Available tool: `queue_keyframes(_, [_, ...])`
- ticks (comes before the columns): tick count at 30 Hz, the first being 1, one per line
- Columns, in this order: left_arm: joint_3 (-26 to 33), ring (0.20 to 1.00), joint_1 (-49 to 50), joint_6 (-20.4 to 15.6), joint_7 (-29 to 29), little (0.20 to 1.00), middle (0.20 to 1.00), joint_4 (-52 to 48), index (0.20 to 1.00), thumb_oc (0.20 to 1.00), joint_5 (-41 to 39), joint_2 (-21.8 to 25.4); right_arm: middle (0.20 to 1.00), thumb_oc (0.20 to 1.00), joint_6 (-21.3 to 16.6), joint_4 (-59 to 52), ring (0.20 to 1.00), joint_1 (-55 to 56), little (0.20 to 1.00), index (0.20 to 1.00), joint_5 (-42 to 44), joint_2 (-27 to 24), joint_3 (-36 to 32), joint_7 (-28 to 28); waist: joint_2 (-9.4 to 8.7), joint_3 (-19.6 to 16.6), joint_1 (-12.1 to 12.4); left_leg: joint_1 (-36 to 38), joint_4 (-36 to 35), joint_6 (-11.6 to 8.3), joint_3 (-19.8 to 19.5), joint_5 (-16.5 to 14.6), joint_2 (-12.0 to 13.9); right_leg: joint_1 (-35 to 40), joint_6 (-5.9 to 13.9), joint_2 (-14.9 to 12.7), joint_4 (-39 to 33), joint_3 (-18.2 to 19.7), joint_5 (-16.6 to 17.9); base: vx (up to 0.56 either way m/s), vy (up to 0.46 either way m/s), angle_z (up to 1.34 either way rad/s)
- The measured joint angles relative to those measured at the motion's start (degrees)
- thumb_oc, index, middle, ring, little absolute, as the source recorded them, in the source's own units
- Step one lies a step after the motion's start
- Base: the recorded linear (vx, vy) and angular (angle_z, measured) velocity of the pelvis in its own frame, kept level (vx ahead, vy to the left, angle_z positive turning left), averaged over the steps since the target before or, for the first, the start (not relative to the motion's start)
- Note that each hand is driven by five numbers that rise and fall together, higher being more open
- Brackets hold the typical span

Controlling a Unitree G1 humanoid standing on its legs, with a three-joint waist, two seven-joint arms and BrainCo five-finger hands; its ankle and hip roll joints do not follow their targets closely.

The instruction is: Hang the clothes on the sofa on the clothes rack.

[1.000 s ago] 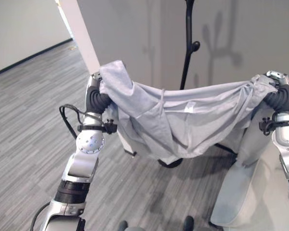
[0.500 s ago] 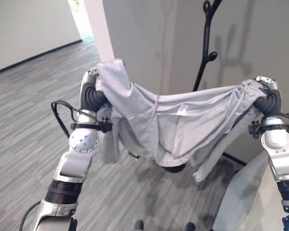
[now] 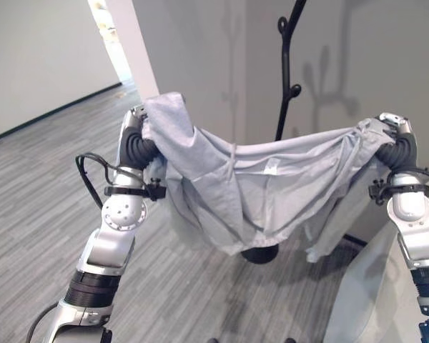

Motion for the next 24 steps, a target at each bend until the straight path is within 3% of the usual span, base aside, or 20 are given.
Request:
queue_keyframes(11, [-0.5,0.200,-2.4,0.1,0.1,0.200,0.200,0.1,0.200,0.200,0.0,1.1,0.200,0.200,0.2,0.3,0.200,-0.9,0.200,0.200,0.0,-0.8,0.4,-0.2,-0.20,-1.6,-0.1,-0.1,0.0,-0.18,-0.1,-0.1,0.5,-0.1,-0.09,0.2,0.0,-0.1,0.0,0.01,-0.010,0.00])
queue_keyframes(24, [-11.4,0.200,-22.1,-0.2,3.0,0.200,0.200,8.4,0.200,0.200,-0.7,10.2,0.200,0.200,0.0,10.2,0.200,-19.0,0.200,0.200,5.3,-10.5,8.1,-3.9,-0.57,-2.1,-0.2,-2.3,1.8,-0.58,-0.9,0.4,1.2,-1.3,-0.18,1.1,0.0,-0.3,0.0,-0.02,-0.075,0.02])
